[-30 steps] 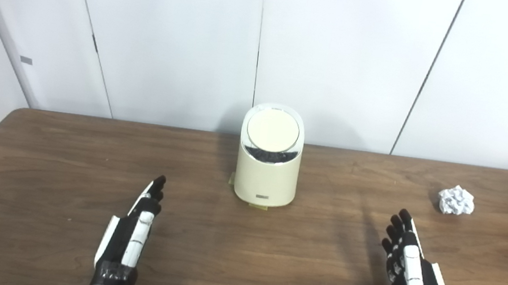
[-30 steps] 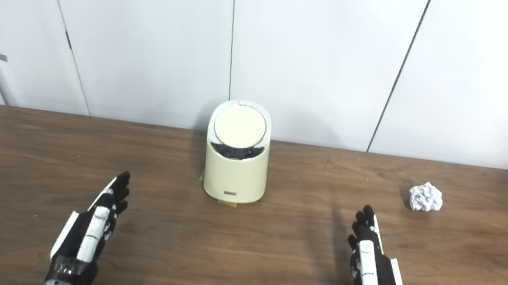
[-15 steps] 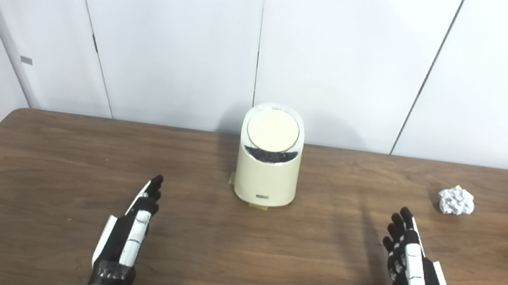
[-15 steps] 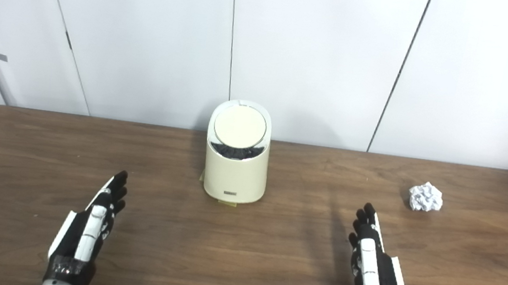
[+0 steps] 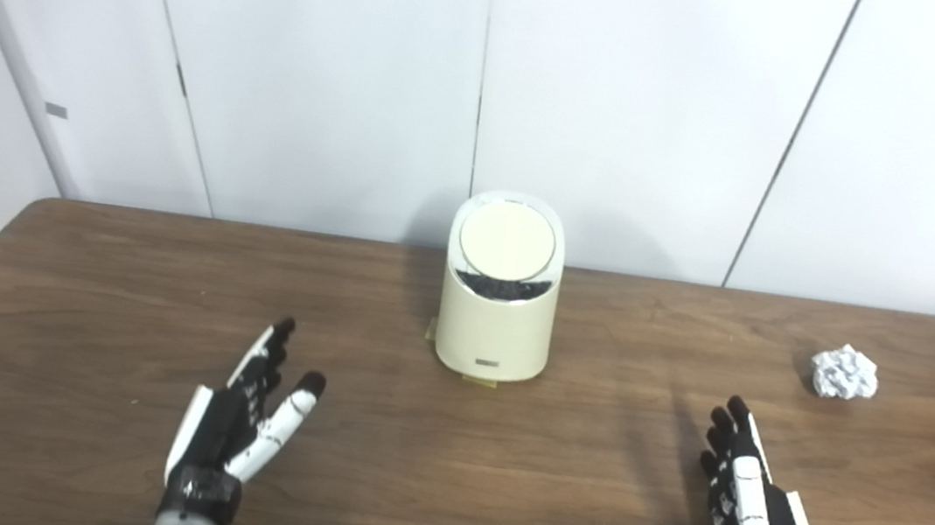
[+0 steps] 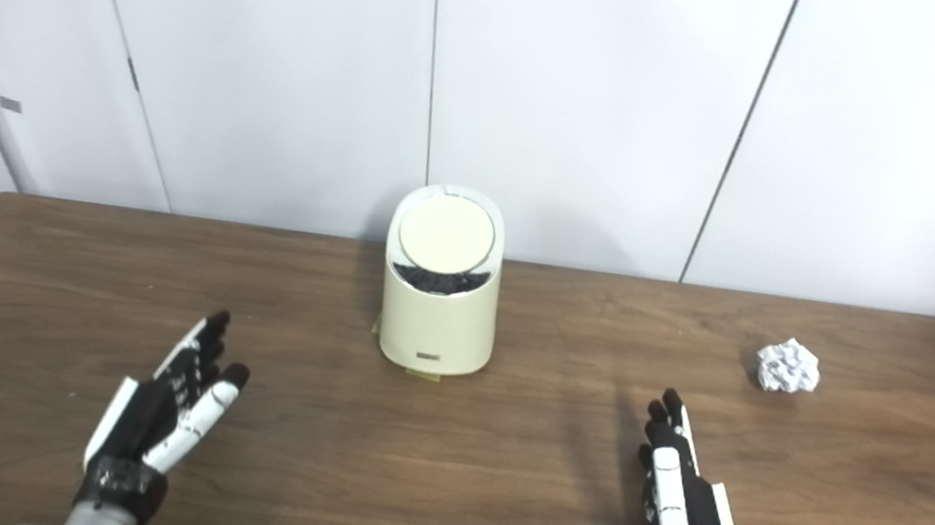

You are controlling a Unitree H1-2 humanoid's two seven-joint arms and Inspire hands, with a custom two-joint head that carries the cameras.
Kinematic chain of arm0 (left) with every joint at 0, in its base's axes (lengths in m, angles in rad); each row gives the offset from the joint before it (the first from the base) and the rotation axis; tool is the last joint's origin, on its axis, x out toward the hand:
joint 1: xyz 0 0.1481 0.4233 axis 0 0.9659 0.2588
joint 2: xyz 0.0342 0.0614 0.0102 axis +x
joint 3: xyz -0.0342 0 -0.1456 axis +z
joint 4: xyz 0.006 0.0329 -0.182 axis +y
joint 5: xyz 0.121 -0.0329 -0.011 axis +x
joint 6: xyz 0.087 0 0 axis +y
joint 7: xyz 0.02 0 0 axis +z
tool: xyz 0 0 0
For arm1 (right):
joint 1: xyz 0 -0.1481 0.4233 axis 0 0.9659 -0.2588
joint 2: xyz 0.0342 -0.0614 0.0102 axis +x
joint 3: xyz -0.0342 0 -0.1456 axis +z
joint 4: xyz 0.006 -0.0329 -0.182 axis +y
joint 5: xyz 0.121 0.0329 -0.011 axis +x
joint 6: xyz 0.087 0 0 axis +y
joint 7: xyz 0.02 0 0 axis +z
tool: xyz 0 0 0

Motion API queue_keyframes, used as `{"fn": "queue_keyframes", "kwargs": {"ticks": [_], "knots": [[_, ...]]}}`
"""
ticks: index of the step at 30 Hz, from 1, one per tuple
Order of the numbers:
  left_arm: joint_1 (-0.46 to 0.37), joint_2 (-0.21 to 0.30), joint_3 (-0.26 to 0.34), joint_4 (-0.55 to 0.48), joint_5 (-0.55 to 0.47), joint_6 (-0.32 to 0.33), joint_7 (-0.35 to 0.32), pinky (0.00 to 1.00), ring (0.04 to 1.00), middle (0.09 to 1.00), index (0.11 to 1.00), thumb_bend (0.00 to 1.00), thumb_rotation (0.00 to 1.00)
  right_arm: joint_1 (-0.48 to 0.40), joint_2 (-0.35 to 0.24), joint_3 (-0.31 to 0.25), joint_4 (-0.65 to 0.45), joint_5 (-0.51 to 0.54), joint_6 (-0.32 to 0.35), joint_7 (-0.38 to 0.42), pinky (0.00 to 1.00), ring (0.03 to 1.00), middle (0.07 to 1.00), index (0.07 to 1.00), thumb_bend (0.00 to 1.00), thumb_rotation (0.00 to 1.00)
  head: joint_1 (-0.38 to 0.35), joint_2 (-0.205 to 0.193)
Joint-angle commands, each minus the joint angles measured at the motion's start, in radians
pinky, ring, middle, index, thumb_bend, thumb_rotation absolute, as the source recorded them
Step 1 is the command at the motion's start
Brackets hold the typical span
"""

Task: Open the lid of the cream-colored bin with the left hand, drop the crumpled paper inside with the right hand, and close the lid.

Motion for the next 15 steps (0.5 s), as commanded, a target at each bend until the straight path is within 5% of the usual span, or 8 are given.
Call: {"fn": "queue_keyframes", "kwargs": {"ticks": [1, 4, 10, 15], "knots": [[-0.056, -0.006, 0.007, -0.051, 0.055, 0.014, 0.017, 1.00, 1.000, 0.992, 1.000, 0.67, 0.56, 0.000, -0.019, 0.010, -0.016, -0.010, -0.043, 0.003, 1.00, 1.000, 0.982, 1.000, 0.50, 0.89, 0.004, -0.006], [-0.099, -0.003, 0.011, -0.077, 0.085, 0.064, 0.011, 1.00, 0.985, 0.975, 1.000, 0.72, 0.48, -0.001, -0.020, 0.019, -0.018, -0.025, -0.041, 0.000, 1.00, 1.000, 0.983, 1.000, 0.50, 0.88, 0.016, -0.014], [-0.194, 0.040, -0.021, -0.089, 0.230, 0.106, -0.013, 0.92, 0.931, 0.949, 0.999, 0.76, 0.49, 0.001, -0.014, 0.040, -0.015, -0.074, -0.046, -0.013, 1.00, 0.989, 0.974, 1.000, 0.51, 0.90, 0.021, -0.024], [-0.305, 0.062, -0.038, -0.062, 0.247, 0.160, -0.064, 0.92, 0.961, 0.971, 1.000, 0.77, 0.43, 0.007, -0.008, 0.061, -0.010, -0.113, -0.053, -0.020, 1.00, 0.996, 0.971, 1.000, 0.51, 0.91, 0.015, -0.030]]}}
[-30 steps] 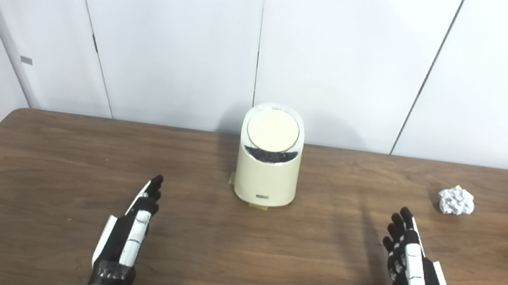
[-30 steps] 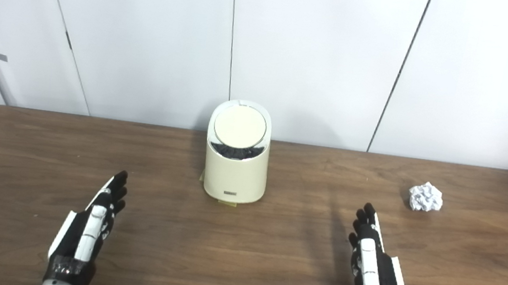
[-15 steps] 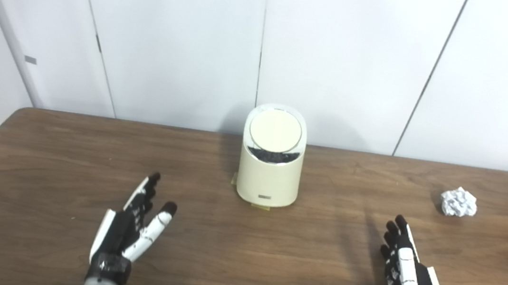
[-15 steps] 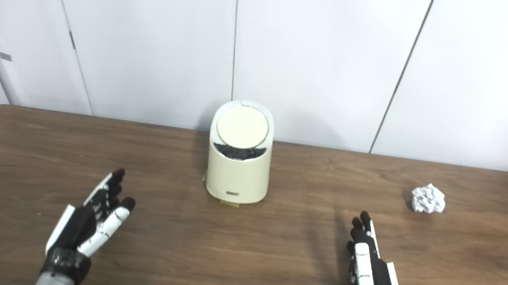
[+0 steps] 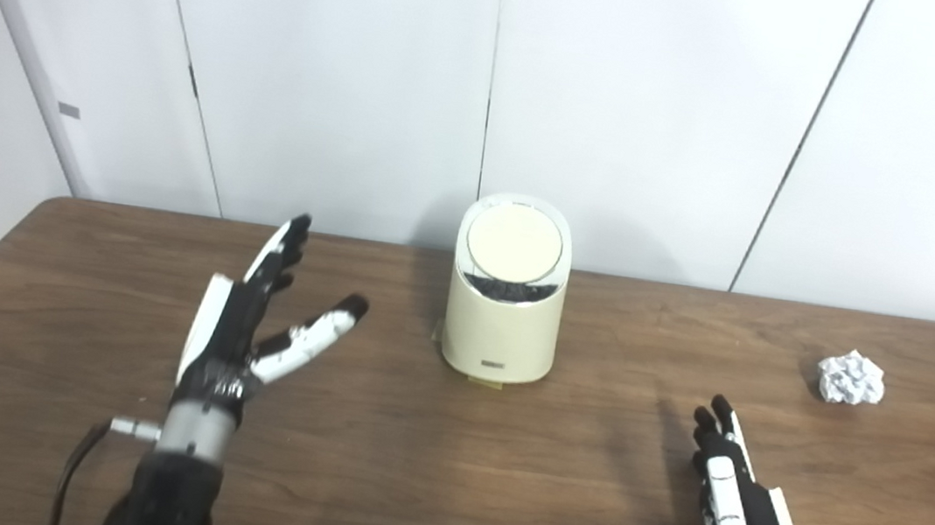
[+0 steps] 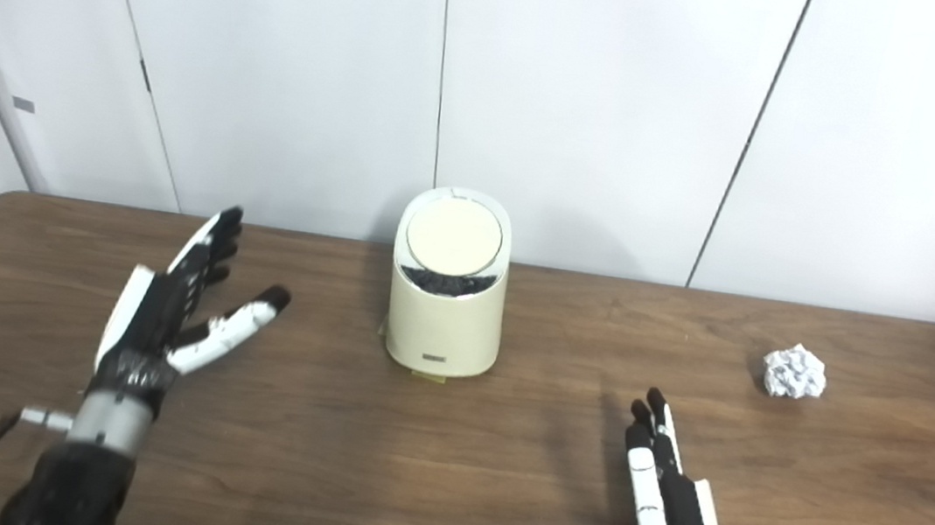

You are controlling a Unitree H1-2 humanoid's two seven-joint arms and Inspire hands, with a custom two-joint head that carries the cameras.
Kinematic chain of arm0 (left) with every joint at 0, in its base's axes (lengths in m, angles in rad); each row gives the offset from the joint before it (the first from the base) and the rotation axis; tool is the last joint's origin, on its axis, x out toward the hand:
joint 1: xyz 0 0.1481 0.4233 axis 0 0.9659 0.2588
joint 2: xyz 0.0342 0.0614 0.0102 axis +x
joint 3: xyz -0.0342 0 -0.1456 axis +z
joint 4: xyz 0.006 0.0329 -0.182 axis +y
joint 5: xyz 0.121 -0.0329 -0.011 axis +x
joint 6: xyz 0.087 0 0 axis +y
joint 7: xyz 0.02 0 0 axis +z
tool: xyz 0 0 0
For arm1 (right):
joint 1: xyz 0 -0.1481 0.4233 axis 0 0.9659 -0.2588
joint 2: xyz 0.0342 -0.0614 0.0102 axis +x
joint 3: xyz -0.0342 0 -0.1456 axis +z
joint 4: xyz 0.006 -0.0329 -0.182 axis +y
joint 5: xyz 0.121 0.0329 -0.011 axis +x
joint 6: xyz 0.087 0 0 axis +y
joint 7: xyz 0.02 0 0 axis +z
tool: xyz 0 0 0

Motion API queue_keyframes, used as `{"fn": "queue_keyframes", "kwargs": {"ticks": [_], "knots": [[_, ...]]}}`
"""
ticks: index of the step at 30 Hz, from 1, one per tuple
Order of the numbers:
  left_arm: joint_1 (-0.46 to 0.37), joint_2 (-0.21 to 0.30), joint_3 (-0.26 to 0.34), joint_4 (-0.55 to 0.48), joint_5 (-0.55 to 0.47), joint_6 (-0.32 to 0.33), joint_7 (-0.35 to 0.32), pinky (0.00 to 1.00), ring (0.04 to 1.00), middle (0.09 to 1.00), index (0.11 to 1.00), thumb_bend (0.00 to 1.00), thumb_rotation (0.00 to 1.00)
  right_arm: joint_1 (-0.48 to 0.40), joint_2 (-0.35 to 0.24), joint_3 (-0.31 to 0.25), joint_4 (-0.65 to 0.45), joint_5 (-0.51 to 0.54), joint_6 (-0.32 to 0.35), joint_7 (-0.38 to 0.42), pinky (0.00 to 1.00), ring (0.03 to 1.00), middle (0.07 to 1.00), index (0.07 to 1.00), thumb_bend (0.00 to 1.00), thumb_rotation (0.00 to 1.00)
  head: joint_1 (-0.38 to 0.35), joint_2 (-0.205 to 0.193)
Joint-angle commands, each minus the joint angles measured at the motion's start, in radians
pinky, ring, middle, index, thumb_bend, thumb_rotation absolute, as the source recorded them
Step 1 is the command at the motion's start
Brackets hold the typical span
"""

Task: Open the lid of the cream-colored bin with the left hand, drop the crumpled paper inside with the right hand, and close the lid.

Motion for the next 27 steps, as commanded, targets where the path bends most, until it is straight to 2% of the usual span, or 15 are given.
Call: {"fn": "queue_keyframes", "kwargs": {"ticks": [1, 6, 11, 17, 21, 25, 27], "knots": [[-0.089, 0.013, -0.015, 0.006, 0.026, 0.010, -0.022, 0.92, 0.965, 0.974, 1.000, 0.77, 0.43, 0.009, -0.006, 0.015, -0.016, -0.010, -0.040, -0.002, 1.00, 0.996, 0.970, 1.000, 0.50, 0.91, -0.003, 0.003], [-0.205, 0.021, -0.064, 0.079, 0.093, 0.053, -0.051, 0.92, 0.954, 0.970, 0.994, 0.81, 0.40, 0.013, -0.001, 0.025, -0.018, -0.018, -0.044, -0.006, 1.00, 0.990, 0.970, 1.000, 0.47, 0.89, -0.010, 0.011], [-0.295, -0.011, -0.079, 0.173, 0.140, 0.089, -0.051, 0.84, 0.935, 0.972, 0.994, 0.84, 0.39, 0.012, -0.007, 0.036, -0.011, -0.050, -0.051, -0.017, 1.00, 0.988, 0.966, 1.000, 0.50, 0.90, -0.018, 0.012], [-0.390, -0.048, -0.072, 0.279, 0.234, 0.093, -0.108, 0.78, 0.921, 0.991, 1.000, 0.84, 0.43, 0.009, 0.005, 0.042, -0.003, -0.056, -0.054, -0.026, 1.00, 0.978, 0.962, 0.999, 0.50, 0.91, -0.015, 0.015], [-0.452, -0.076, -0.058, 0.361, 0.232, 0.093, -0.133, 0.74, 0.918, 0.985, 1.000, 0.85, 0.39, 0.006, 0.012, 0.051, -0.005, -0.063, -0.046, -0.032, 1.00, 0.978, 0.965, 1.000, 0.48, 0.90, -0.025, 0.019], [-0.497, -0.071, -0.079, 0.431, 0.245, 0.091, -0.131, 0.71, 0.912, 0.973, 0.977, 0.88, 0.39, 0.005, 0.019, 0.061, -0.009, -0.071, -0.047, -0.044, 1.00, 0.977, 0.967, 1.000, 0.48, 0.91, -0.034, 0.021], [-0.508, -0.069, -0.090, 0.453, 0.239, 0.087, -0.124, 0.72, 0.912, 0.968, 0.972, 0.87, 0.38, 0.005, 0.021, 0.064, -0.010, -0.071, -0.047, -0.047, 1.00, 0.975, 0.965, 1.000, 0.49, 0.92, -0.036, 0.022]]}}
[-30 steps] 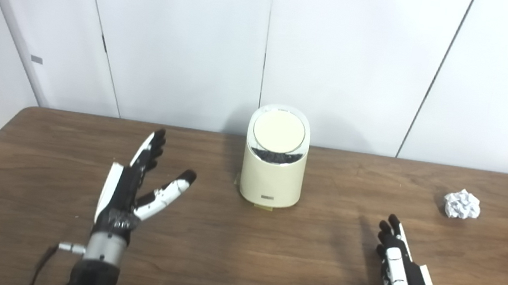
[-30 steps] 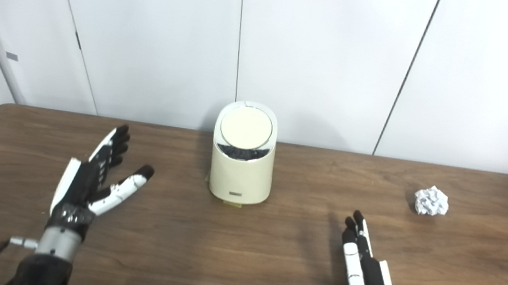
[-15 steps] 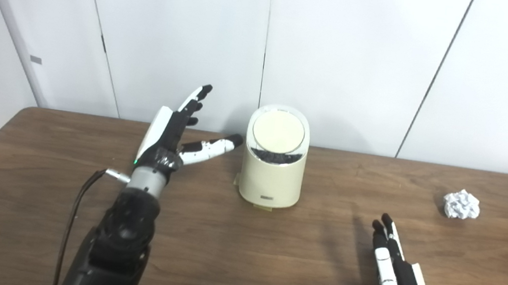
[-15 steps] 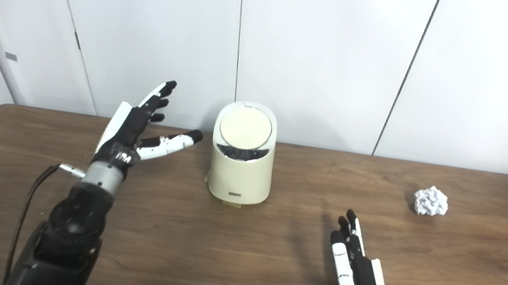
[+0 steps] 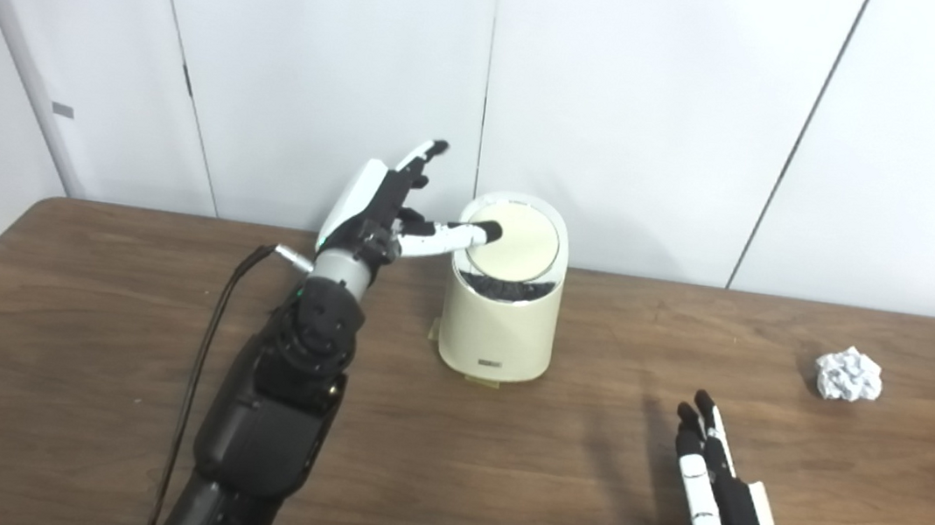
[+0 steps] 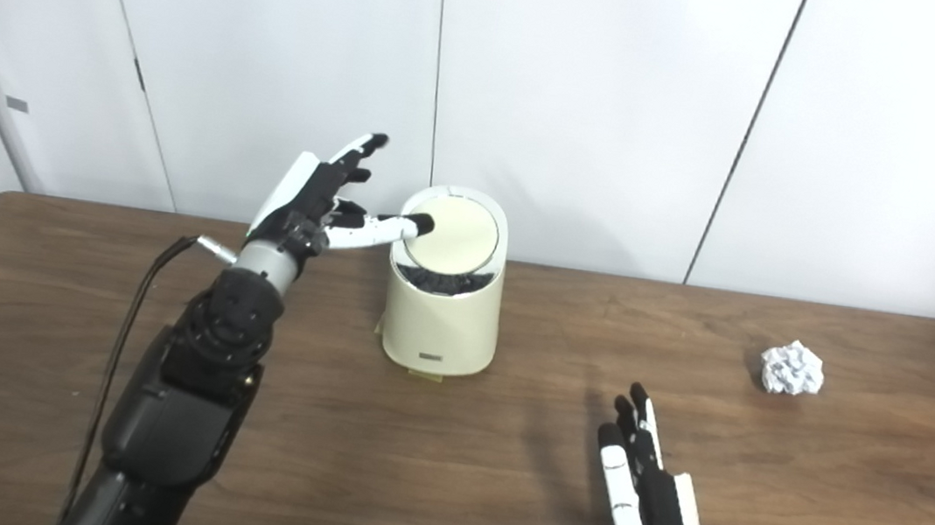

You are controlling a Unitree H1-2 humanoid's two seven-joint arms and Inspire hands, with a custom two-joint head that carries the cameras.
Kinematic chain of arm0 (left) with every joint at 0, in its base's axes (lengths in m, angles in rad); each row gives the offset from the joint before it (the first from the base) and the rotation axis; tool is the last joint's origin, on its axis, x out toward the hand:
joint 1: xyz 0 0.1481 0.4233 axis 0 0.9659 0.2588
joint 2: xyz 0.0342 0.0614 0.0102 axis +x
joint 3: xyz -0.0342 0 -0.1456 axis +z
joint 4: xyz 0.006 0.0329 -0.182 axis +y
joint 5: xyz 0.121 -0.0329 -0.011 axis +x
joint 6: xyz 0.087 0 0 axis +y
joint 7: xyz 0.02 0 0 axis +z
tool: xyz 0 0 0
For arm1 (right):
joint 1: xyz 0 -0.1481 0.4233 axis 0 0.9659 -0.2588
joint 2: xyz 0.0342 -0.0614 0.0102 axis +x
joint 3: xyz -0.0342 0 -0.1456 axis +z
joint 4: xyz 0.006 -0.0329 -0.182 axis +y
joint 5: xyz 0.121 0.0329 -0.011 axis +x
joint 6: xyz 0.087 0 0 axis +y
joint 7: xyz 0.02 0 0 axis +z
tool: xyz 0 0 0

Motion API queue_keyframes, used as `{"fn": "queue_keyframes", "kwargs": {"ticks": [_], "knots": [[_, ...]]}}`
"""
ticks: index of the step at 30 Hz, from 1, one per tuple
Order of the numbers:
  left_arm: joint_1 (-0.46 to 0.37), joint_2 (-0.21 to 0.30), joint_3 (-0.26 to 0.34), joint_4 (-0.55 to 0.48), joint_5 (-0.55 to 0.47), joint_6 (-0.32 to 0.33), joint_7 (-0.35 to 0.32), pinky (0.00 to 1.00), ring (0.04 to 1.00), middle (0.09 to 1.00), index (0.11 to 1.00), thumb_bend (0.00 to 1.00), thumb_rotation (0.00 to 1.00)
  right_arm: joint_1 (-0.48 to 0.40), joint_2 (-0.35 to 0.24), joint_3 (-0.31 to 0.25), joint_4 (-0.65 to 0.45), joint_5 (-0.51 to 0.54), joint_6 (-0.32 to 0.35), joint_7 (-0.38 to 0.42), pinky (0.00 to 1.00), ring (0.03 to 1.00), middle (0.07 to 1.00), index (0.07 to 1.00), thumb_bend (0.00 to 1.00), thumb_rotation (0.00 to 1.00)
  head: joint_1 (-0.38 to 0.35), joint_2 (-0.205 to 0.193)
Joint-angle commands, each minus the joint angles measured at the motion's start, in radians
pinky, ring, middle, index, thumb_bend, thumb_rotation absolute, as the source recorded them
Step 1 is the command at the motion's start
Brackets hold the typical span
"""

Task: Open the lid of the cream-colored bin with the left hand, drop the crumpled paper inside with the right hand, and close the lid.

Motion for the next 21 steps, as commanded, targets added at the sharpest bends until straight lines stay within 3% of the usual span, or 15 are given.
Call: {"fn": "queue_keyframes", "kwargs": {"ticks": [1, 9, 21], "knots": [[-0.060, 0.008, -0.008, 0.006, 0.008, -0.007, 0.023, 0.73, 0.910, 0.965, 0.971, 0.87, 0.37, 0.005, 0.014, 0.011, -0.023, 0.002, -0.024, -0.002, 1.00, 0.975, 0.965, 1.000, 0.49, 0.92, -0.004, 0.001], [-0.095, 0.023, -0.059, 0.091, 0.019, -0.027, 0.032, 0.75, 0.913, 0.955, 0.947, 0.86, 0.36, 0.000, 0.023, 0.026, -0.030, 0.001, -0.019, -0.017, 1.00, 0.985, 0.977, 1.000, 0.48, 0.92, -0.019, 0.005], [-0.132, 0.047, -0.093, 0.138, 0.002, -0.047, 0.017, 0.82, 0.938, 0.952, 0.946, 0.86, 0.23, -0.003, 0.032, 0.046, -0.031, 0.004, -0.024, -0.030, 1.00, 0.985, 0.976, 1.000, 0.49, 0.93, -0.030, 0.006]]}}
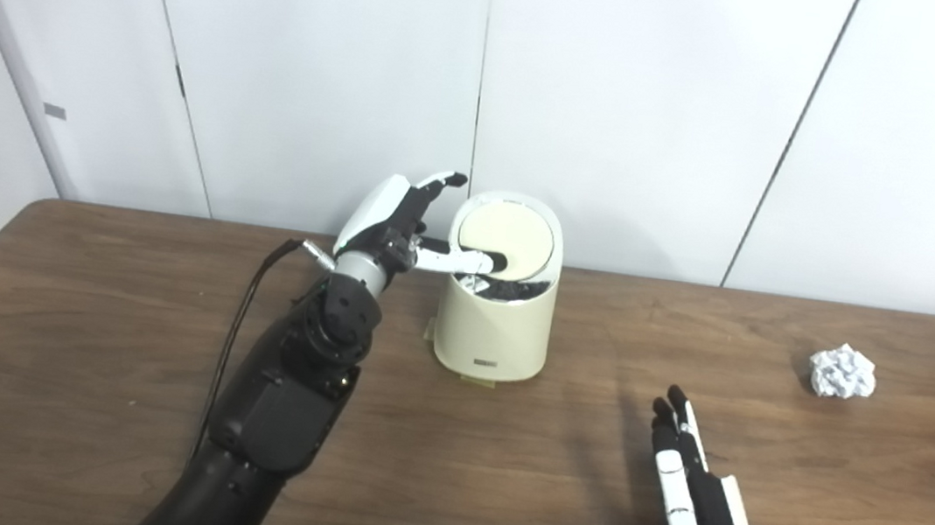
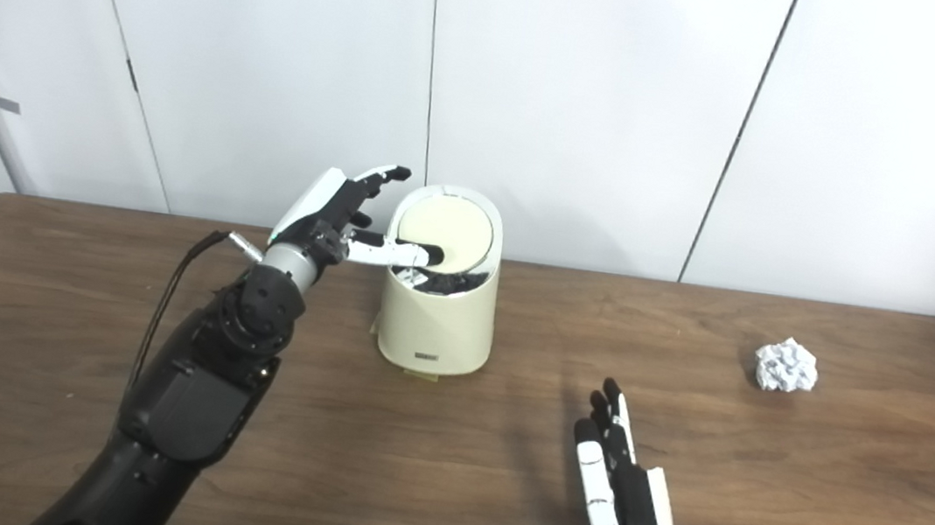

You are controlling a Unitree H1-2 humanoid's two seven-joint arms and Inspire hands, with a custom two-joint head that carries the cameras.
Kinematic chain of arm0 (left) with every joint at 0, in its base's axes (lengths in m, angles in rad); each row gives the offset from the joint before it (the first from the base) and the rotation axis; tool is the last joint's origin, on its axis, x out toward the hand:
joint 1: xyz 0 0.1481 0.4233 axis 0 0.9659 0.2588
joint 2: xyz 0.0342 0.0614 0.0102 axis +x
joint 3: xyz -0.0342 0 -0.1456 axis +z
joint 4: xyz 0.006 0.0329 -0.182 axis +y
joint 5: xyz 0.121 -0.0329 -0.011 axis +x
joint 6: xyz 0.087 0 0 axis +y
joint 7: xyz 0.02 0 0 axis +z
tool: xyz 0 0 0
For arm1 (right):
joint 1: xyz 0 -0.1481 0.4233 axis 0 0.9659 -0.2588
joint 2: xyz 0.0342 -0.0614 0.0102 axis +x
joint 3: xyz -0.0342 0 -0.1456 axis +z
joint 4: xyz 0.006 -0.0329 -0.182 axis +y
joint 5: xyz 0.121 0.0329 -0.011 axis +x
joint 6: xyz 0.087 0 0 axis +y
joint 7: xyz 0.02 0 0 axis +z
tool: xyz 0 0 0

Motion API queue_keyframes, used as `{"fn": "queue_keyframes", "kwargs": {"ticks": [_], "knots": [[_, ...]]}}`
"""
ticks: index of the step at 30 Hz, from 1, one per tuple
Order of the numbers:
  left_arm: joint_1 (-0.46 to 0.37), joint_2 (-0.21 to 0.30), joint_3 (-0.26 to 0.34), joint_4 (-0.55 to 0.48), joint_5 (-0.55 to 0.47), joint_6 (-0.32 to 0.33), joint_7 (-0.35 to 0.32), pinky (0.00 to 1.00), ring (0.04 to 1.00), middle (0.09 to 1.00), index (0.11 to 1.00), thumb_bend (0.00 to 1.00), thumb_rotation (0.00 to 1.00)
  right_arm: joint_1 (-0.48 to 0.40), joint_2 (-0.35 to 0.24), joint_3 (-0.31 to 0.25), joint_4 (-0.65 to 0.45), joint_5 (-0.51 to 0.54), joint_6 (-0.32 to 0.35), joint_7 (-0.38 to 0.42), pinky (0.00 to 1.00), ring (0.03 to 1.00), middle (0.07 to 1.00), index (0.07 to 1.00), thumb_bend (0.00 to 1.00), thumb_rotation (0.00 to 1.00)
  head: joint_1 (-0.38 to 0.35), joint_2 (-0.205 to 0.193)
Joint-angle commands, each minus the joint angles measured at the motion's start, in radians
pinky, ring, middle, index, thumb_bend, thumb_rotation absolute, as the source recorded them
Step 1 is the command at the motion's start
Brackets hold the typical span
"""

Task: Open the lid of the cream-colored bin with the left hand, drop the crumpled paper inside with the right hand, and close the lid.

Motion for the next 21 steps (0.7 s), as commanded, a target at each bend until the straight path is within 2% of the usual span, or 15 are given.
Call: {"fn": "queue_keyframes", "kwargs": {"ticks": [1, 7, 10, 13, 18, 21], "knots": [[-0.075, 0.005, -0.004, -0.021, 0.006, -0.023, 0.012, 0.82, 0.936, 0.949, 0.944, 0.86, 0.23, -0.004, 0.022, 0.002, -0.032, 0.005, -0.021, -0.004, 1.00, 0.985, 0.976, 1.000, 0.49, 0.93, -0.001, 0.001], [-0.100, 0.011, -0.018, -0.017, 0.012, -0.014, 0.012, 0.83, 0.964, 0.969, 0.947, 0.85, 0.19, -0.006, 0.022, 0.013, -0.036, -0.006, -0.028, -0.008, 1.00, 0.985, 0.978, 1.000, 0.48, 0.94, -0.005, 0.003], [-0.107, 0.018, -0.039, -0.020, 0.038, -0.012, 0.021, 0.79, 0.952, 0.968, 0.945, 0.86, 0.14, -0.005, 0.026, 0.015, -0.040, 0.002, -0.030, -0.008, 1.00, 0.988, 0.976, 1.000, 0.49, 0.94, -0.009, 0.006], [-0.107, 0.021, -0.054, -0.025, 0.055, -0.016, 0.020, 0.79, 0.954, 0.977, 0.952, 0.85, 0.12, -0.004, 0.024, 0.018, -0.043, 0.001, -0.035, -0.007, 1.00, 0.989, 0.975, 1.000, 0.50, 0.93, -0.009, 0.006], [-0.109, 0.021, -0.078, -0.036, 0.085, -0.010, 0.016, 0.83, 0.959, 0.977, 0.952, 0.85, 0.12, -0.001, 0.023, 0.020, -0.046, -0.002, -0.038, -0.006, 1.00, 0.992, 0.981, 1.000, 0.51, 0.93, -0.014, 0.010], [-0.111, 0.021, -0.094, -0.031, 0.097, -0.029, 0.016, 0.85, 0.963, 0.978, 0.956, 0.87, 0.09, -0.002, 0.025, 0.020, -0.050, 0.002, -0.034, -0.005, 1.00, 0.995, 0.983, 1.000, 0.51, 0.93, -0.014, 0.012]]}}
